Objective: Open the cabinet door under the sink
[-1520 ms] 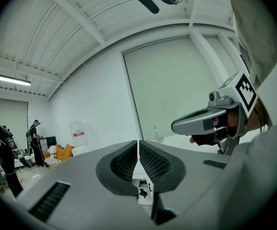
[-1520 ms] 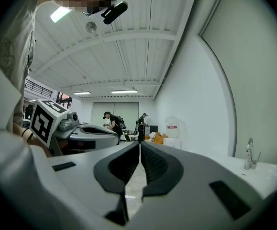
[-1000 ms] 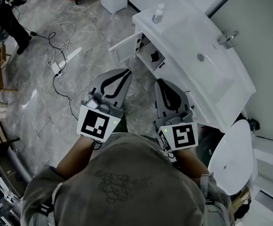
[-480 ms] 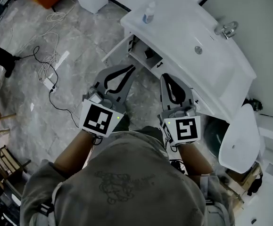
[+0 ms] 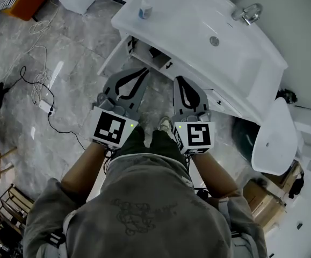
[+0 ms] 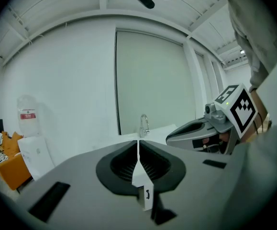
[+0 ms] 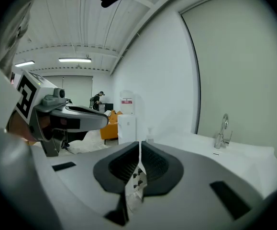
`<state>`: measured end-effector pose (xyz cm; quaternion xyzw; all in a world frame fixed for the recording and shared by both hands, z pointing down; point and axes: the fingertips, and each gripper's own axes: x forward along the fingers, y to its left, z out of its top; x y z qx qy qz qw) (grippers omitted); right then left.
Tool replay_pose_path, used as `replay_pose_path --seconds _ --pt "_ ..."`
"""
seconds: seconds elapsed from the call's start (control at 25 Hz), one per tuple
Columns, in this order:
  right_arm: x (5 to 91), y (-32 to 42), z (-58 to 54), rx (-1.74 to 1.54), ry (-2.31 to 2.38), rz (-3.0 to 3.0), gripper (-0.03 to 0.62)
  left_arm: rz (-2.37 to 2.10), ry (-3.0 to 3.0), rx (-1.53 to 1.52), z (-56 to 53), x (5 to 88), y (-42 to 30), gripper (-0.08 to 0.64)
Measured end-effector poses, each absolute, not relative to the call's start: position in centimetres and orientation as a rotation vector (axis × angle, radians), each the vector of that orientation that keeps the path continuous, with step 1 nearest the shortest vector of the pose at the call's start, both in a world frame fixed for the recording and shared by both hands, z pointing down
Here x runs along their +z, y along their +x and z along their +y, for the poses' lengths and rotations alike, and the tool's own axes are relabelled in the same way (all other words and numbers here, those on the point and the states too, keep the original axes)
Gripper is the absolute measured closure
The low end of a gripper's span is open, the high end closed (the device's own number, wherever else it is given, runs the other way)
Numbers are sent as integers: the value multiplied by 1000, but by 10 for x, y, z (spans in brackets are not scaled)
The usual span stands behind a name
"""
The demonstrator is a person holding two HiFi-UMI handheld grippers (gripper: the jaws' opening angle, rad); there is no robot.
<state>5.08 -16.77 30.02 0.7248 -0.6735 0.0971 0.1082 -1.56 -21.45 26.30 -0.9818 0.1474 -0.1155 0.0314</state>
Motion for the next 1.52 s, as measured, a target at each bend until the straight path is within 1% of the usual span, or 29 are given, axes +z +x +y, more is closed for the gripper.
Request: replay_pose_path --seconds 0.32,0.84,0.92,1.04,1.52 --pt "382 89 -182 483 2159 -1895 560 474 -3040 -432 -228 323 25 535" --pt "549 127 -205 832 2114 -1725 557 503 -3083 -656 -250 458 59 535" --pt "573 132 -208 870 2114 -1697 548 509 -3094 -690 -255 478 62 535" --pt "607 135 -211 923 2101 -1667 497 516 -3101 -725 -260 506 63 535" --pt "726 160 -236 1004 2079 -1557 468 561 -3108 -820 -272 604 52 535"
